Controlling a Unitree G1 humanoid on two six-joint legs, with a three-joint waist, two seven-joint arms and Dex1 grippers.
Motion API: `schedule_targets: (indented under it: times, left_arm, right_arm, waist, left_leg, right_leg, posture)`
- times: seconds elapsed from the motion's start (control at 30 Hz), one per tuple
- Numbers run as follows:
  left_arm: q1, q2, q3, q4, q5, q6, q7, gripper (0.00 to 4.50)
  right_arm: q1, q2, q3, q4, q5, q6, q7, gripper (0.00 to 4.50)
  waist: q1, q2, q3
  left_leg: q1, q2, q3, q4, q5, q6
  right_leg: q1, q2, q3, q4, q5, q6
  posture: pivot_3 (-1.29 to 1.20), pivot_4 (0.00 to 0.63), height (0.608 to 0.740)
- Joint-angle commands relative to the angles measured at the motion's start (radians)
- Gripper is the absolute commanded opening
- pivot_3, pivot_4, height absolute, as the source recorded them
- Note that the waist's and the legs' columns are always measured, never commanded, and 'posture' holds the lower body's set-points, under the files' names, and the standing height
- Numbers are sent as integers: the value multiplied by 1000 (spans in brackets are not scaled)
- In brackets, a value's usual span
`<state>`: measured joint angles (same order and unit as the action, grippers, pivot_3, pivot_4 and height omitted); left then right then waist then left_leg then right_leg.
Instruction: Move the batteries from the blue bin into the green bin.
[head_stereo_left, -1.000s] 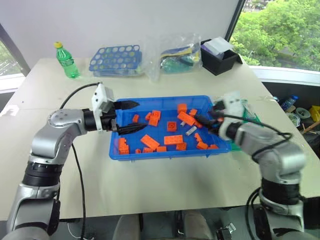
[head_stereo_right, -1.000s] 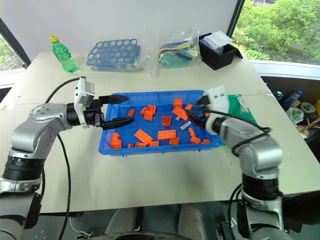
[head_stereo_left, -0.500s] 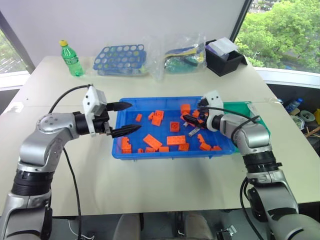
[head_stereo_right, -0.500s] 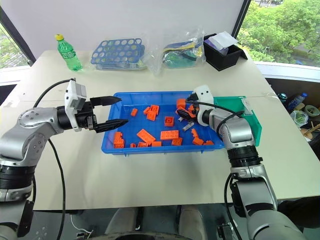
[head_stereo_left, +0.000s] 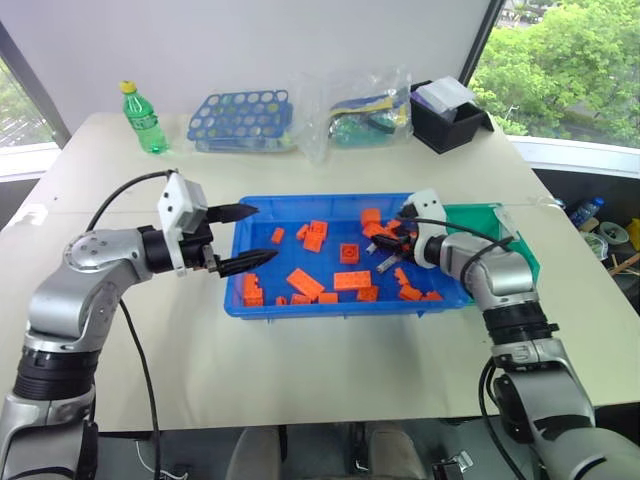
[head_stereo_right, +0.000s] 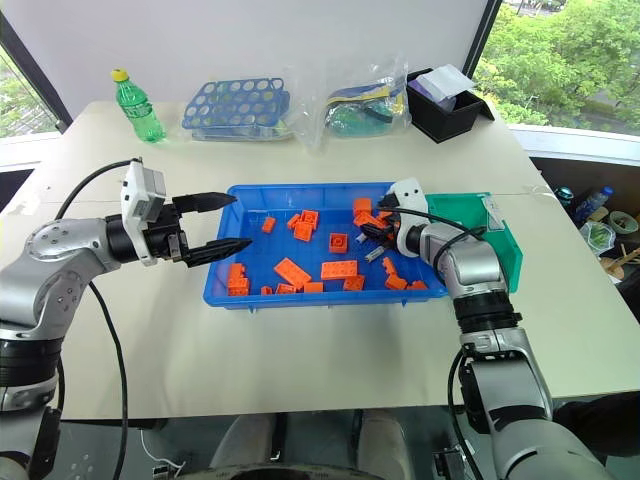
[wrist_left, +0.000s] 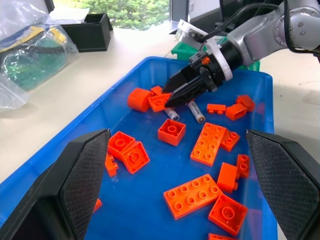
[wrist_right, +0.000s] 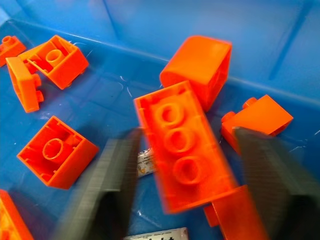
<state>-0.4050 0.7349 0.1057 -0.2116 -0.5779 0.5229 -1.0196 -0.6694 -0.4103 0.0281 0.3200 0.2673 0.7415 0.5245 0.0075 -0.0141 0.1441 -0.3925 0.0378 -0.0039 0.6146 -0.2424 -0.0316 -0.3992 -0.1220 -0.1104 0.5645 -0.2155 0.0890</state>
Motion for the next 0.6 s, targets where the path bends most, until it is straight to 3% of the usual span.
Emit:
schedule_targets:
  times: [0.03,0.27,0.5,0.6]
  left_arm:
    - [-24,14,27,-23,-11,-2,6,4500]
    - [-38,11,19,-11,-6,-5,7,4500]
    - [-65,-8,-3,6,0,-9,10,4500]
    - [-75,-13,-8,12,2,-9,10,4500]
  right_arm:
    - [-13,0,-20,5,-9,-16,-3,1148]
    - [-38,42,-28,-136,19,43,-35,1136]
    - [-82,251,72,-290,44,145,-93,1136]
    - [-83,289,108,-299,14,134,-117,1136]
  waist:
    - [1,0,0]
    - [2,0,0]
    - [-18,0,0]
    - [-16,0,0]
  left_leg:
    - [0,0,0,0,0,0]
    - [0,0,0,0,0,0]
    - [0,1,-1,-1,0,0]
    - [1,1,-2,-1,0,0]
  right_leg:
    - [0,0,0,0,0,0]
    - [2,0,0,0,0,0]
    - [2,1,0,6,0,0]
    - [1,1,0,9,0,0]
  posture:
    - [0,150,723]
    - [0,150,723]
    - [0,150,723]
    - [0,150,723]
